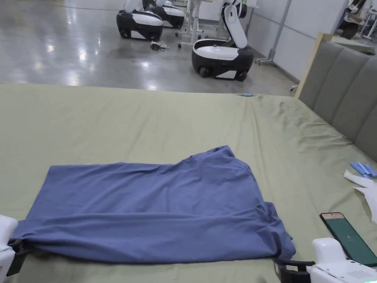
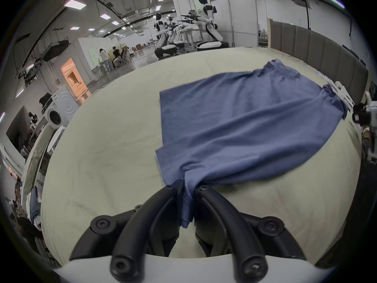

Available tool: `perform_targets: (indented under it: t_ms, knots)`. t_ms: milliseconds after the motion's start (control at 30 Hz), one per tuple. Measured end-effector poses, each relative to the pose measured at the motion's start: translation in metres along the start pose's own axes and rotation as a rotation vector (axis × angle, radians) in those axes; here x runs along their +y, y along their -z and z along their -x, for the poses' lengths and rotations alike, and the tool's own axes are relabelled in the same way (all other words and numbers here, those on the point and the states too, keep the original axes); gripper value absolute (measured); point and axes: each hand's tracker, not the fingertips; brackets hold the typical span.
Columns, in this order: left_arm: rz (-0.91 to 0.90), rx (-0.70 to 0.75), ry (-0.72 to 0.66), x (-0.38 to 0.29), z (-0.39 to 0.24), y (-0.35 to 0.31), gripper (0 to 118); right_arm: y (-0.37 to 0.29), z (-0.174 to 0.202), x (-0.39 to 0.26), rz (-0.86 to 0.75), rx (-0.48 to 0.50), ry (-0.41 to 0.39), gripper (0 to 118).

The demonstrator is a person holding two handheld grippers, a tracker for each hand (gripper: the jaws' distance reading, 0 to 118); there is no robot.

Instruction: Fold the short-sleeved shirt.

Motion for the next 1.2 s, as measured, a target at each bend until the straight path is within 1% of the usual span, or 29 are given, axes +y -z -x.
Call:
perform_targets:
  t_ms: [33,67,100,133,167,200,267,300,333,367,400,433,467,500,567,600,700,733,833,867,933,967,1033,1100,1133,1167,1200]
  knots:
    - [-0.023,0.008,-0.002,0.002,-0.001,-0.004,10,0.004,-0.001,-0.001,-0.034,-0.011,0.0,116]
    - [-0.022,0.005,0.003,0.005,-0.001,-0.007,10,0.006,0.003,0.014,-0.041,-0.011,-0.003,116]
    - [-0.019,0.006,0.009,0.008,-0.001,-0.009,10,0.015,0.003,0.022,-0.01,-0.022,-0.006,112]
    - [-0.019,0.017,0.019,0.01,0.001,-0.012,10,0.022,0.003,0.027,0.027,-0.031,-0.011,98]
    - [-0.02,0.025,0.027,0.01,0.001,-0.012,10,0.027,0.002,0.032,0.046,-0.008,-0.006,60]
    - [-0.015,0.03,0.031,0.01,0.002,-0.012,7,0.051,-0.002,0.014,0.048,0.016,0.02,22]
    - [-0.016,0.027,0.032,0.008,0.003,-0.008,7,0.055,-0.005,0.016,0.074,0.137,0.094,16]
    - [0.008,0.018,0.029,0.007,0.004,-0.008,7,0.05,-0.001,0.019,0.055,0.093,0.075,13]
    - [0.012,0.023,0.037,0.006,0.003,-0.009,7,0.023,0.003,0.032,0.04,0.098,0.057,9]
    - [-0.002,0.028,0.05,0.005,0.003,-0.013,7,0.012,0.001,0.038,0.012,0.15,0.083,9]
    - [-0.006,0.028,0.051,0.006,0.004,-0.019,7,0.0,-0.003,0.045,0.008,0.197,0.137,8]
    - [-0.009,0.028,0.049,0.007,0.005,-0.024,6,-0.01,-0.006,0.051,0.013,0.229,0.157,8]
    - [-0.024,0.021,0.034,0.009,0.008,-0.032,6,-0.024,-0.008,0.057,0.009,0.265,0.14,8]
    - [-0.039,0.019,0.021,0.012,0.009,-0.04,6,-0.037,-0.01,0.063,0.012,0.253,0.121,8]
    - [-0.038,0.01,0.015,0.013,0.013,-0.056,6,-0.061,-0.012,0.07,0.002,0.267,0.109,8]
    - [-0.06,0.02,0.015,0.012,0.014,-0.066,6,-0.066,-0.028,0.059,-0.018,0.222,0.193,8]
    - [-0.064,0.026,0.036,0.007,0.012,-0.098,6,-0.094,-0.044,0.052,-0.037,0.243,0.195,8]
    - [-0.058,0.021,0.038,0.002,0.013,-0.105,6,-0.1,-0.028,0.059,-0.018,0.253,0.149,8]
    - [-0.047,-0.004,0.046,-0.022,0.014,-0.118,6,-0.108,-0.026,0.038,0.012,0.243,0.105,8]
    - [-0.025,-0.016,0.048,-0.032,0.01,-0.118,6,-0.104,-0.029,0.025,0.03,0.259,0.094,8]
    - [0.031,-0.006,0.084,-0.054,0.0,-0.116,6,-0.099,-0.03,0.006,0.058,0.271,0.125,8]
    - [0.053,-0.008,0.079,-0.065,-0.004,-0.112,6,-0.096,-0.03,-0.003,0.065,0.273,0.145,8]
    - [0.076,-0.023,0.057,-0.084,-0.008,-0.105,6,-0.09,-0.024,-0.021,0.077,0.273,0.141,8]
    - [0.113,-0.055,-0.001,-0.099,-0.011,-0.095,6,-0.082,-0.022,-0.035,0.08,0.27,0.145,8]
    - [0.102,-0.069,-0.029,-0.104,-0.009,-0.092,7,-0.083,-0.02,-0.043,0.067,0.278,0.14,8]
    - [0.092,-0.082,-0.063,-0.109,-0.007,-0.089,7,-0.081,-0.021,-0.048,0.05,0.275,0.163,9]
    - [0.08,-0.091,-0.093,-0.113,-0.004,-0.083,16,-0.079,-0.022,-0.051,0.04,0.278,0.203,21]
